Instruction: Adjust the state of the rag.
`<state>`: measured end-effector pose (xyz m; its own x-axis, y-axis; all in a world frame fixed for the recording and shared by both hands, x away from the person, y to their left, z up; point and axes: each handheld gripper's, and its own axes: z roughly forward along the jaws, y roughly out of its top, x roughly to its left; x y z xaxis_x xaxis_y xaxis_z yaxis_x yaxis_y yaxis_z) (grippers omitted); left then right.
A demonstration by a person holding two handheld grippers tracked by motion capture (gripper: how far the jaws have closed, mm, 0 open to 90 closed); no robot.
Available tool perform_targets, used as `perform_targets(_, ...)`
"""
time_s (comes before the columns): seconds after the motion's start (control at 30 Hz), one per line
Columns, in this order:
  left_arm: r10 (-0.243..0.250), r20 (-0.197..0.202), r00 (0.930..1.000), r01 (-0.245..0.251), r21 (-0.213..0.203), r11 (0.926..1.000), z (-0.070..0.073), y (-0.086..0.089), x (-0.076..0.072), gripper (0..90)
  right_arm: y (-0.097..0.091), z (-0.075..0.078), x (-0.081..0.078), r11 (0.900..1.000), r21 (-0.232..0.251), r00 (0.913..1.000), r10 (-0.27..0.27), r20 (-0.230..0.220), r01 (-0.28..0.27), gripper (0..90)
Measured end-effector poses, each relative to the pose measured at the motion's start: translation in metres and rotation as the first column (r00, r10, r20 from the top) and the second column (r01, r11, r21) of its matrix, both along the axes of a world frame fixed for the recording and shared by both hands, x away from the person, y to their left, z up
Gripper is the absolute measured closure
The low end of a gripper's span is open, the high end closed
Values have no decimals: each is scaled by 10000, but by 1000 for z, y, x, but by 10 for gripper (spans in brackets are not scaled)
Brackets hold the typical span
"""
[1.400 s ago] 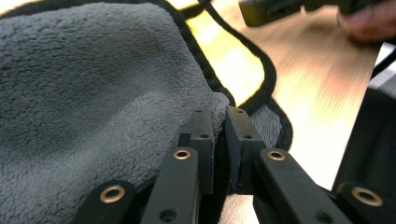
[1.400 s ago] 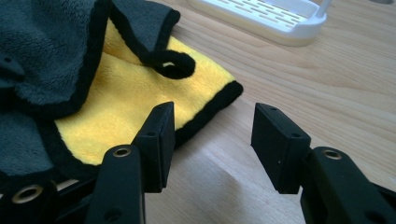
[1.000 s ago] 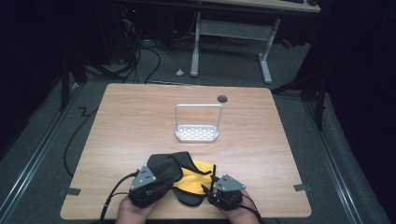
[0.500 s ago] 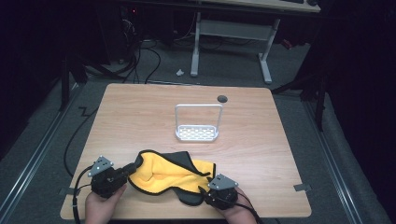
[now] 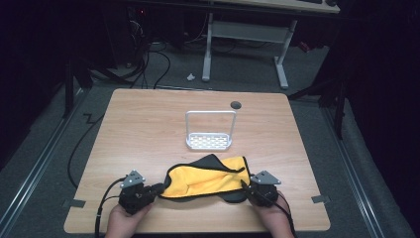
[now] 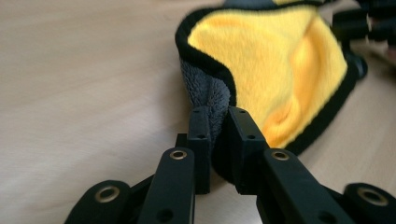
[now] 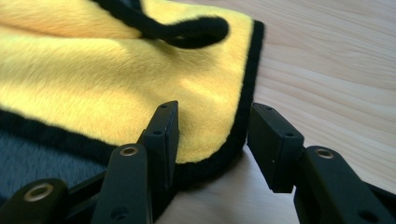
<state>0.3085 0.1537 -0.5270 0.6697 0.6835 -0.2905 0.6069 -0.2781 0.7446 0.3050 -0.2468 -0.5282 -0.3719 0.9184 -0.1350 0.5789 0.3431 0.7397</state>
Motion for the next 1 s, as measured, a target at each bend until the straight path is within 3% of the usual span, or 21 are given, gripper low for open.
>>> perform_targets(0.07,-189,-48,9998,190,264,9995,-3,-7,-5,773,-7,0,2,9992,-20,9992,-392,38,392,541)
perform_targets(0.13,-183,-58,9998,185,305,9994,-3,-10,-9,765,-7,1,2,9990,7,9990,-454,19,454,548)
perform_targets(0.33,588,226,9980,-593,188,9981,3,1,-10,724,-6,11,-12,9988,374,9985,-319,449,302,552)
perform_targets(0.43,911,585,9941,-914,19,9958,10,3,-12,665,-5,12,-17,9989,416,9987,-220,449,201,549)
perform_targets(0.5,892,1216,9886,-885,-112,9960,21,-2,-18,643,-6,13,-17,9988,426,9987,-254,433,236,550)
perform_targets(0.6,564,1736,9832,-550,-124,9984,31,-13,-27,607,-9,15,-20,9975,609,9984,-377,430,350,559)
perform_targets(0.7,51,1613,9869,20,-443,9990,31,-28,-30,560,-11,17,-25,9973,639,9980,-392,503,360,562)
perform_targets(0.8,-639,1318,9892,694,-379,9969,29,-55,-29,523,-10,18,-27,9970,690,9982,-377,463,345,562)
perform_targets(0.87,-1277,1285,9835,1311,-186,9912,28,-78,-28,500,-10,18,-28,9969,721,9983,-357,461,323,562)
perform_targets(1.0,-1950,1278,9724,1937,227,9808,26,-124,-19,480,-10,18,-29,9959,859,9989,-301,350,270,564)
